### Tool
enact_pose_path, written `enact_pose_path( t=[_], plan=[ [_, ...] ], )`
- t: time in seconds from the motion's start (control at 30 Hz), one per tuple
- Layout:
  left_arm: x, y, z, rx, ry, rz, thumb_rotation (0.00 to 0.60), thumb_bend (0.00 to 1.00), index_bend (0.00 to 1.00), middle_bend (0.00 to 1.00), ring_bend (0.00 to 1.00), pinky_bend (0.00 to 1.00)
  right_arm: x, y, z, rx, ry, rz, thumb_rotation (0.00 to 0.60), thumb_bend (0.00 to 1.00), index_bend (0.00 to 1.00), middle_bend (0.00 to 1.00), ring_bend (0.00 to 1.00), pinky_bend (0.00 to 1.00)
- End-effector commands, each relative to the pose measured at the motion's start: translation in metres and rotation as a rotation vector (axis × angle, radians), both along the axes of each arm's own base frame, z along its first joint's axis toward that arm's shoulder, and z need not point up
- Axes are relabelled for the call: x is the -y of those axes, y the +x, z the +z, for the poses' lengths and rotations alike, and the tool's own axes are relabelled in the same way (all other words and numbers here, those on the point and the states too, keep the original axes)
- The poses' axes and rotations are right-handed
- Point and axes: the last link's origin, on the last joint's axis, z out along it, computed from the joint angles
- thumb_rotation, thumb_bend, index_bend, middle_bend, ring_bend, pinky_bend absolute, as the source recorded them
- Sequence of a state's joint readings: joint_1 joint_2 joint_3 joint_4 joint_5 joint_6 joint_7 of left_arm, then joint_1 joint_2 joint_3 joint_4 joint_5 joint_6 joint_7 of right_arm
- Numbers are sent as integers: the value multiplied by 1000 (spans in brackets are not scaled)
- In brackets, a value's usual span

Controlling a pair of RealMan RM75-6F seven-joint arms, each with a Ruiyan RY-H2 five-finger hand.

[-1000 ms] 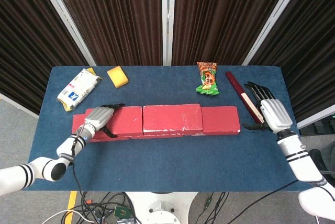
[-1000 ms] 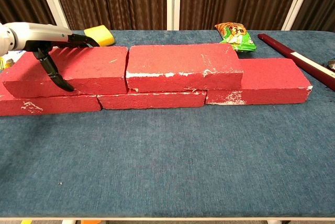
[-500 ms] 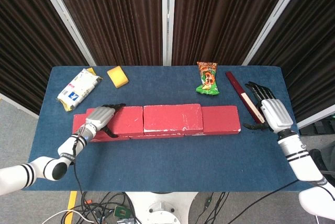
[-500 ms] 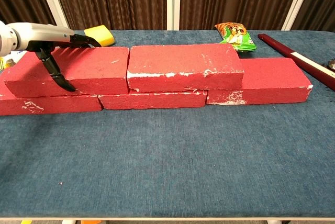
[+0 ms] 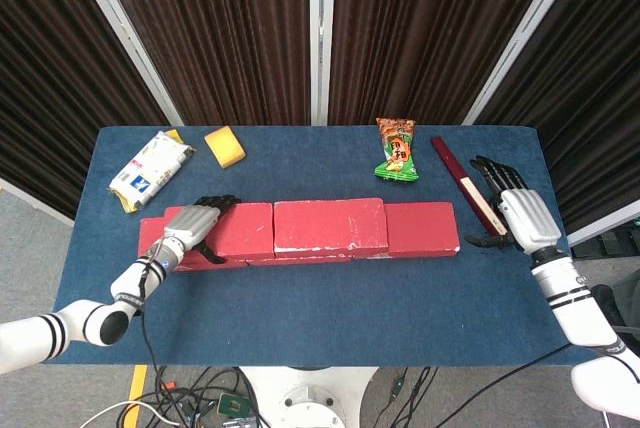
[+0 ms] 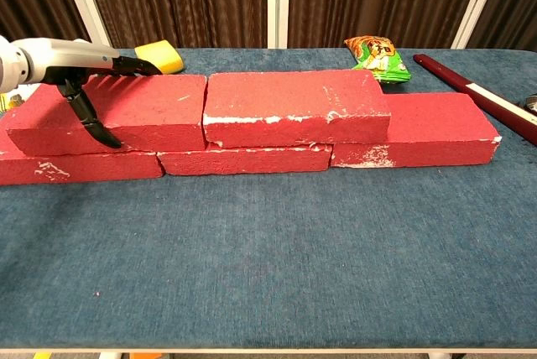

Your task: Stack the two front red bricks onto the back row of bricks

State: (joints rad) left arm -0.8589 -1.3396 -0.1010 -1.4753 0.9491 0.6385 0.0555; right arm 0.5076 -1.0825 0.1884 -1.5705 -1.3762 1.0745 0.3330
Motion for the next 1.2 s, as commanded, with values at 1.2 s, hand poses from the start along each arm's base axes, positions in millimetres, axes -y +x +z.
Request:
enact_pose_path(
  t=[1.2],
  plan=[
    [5, 8, 2, 38, 15, -32, 600, 0, 0, 0, 0, 0, -1, -4, 4, 11, -10, -11, 600, 0, 0, 0, 0, 0]
  ],
)
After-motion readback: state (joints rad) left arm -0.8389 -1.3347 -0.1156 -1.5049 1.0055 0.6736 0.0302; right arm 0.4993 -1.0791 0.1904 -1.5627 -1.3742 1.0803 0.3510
